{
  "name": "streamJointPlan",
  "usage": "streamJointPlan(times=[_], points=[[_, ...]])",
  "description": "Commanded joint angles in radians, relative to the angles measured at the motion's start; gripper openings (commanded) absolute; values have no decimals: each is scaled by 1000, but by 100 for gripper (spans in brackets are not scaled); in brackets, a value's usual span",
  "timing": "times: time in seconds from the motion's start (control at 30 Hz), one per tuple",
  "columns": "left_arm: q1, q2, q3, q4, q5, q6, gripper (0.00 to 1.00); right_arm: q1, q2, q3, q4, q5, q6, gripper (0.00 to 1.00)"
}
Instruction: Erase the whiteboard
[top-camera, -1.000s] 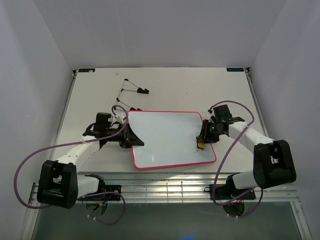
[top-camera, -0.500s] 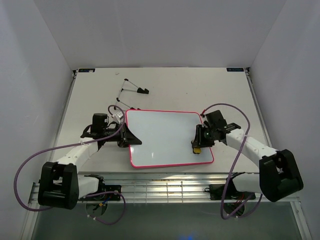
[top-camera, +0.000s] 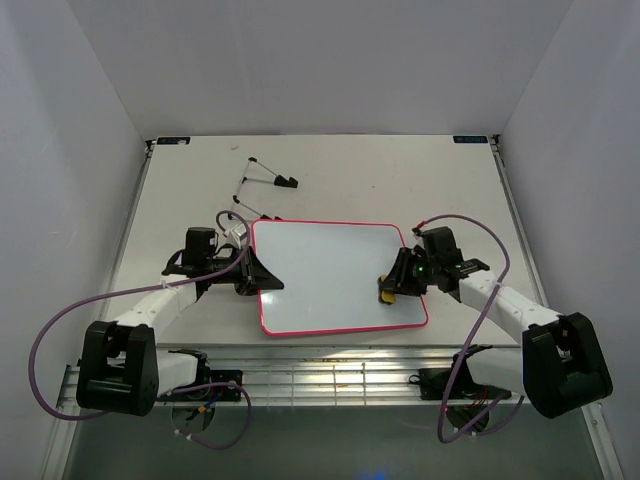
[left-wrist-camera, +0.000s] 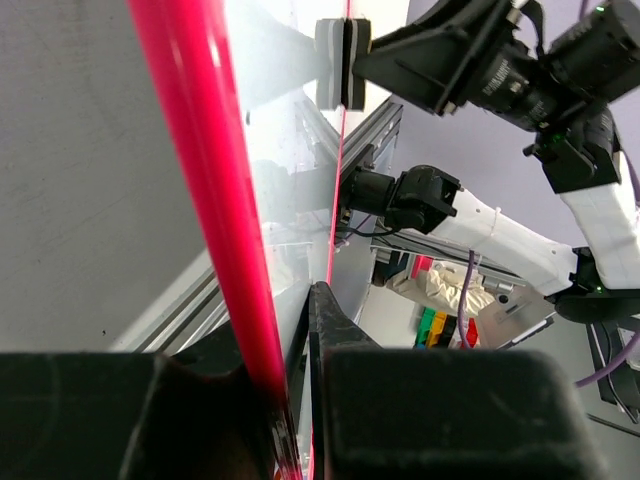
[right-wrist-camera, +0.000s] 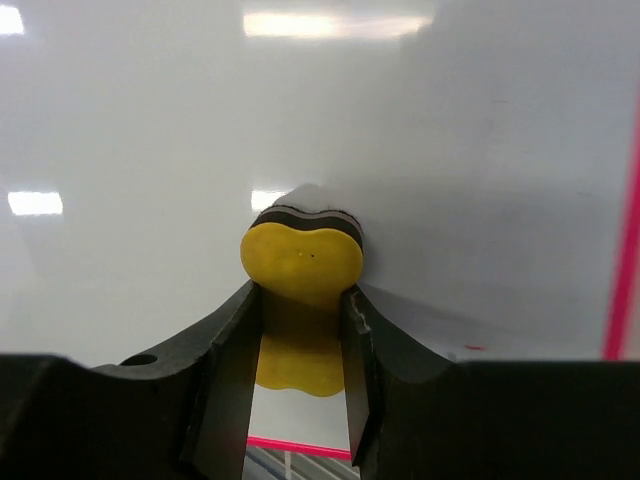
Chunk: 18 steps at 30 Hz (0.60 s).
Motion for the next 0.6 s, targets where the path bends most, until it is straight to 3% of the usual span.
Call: streamJointPlan(times=[0.0, 0.3, 0.43, 0.57], points=[[-14, -30, 24, 111, -46, 76, 0, -101, 2, -118, -274, 144, -8, 21], [7, -38, 24, 101, -62, 62, 0, -166, -59, -35, -505, 377, 5, 20], [12, -38, 29, 111, -36, 61, 0, -183, -41, -52, -466, 324, 7, 20], [12, -42, 27, 109, -19, 70, 0, -174, -30, -101, -317, 92, -30, 19]])
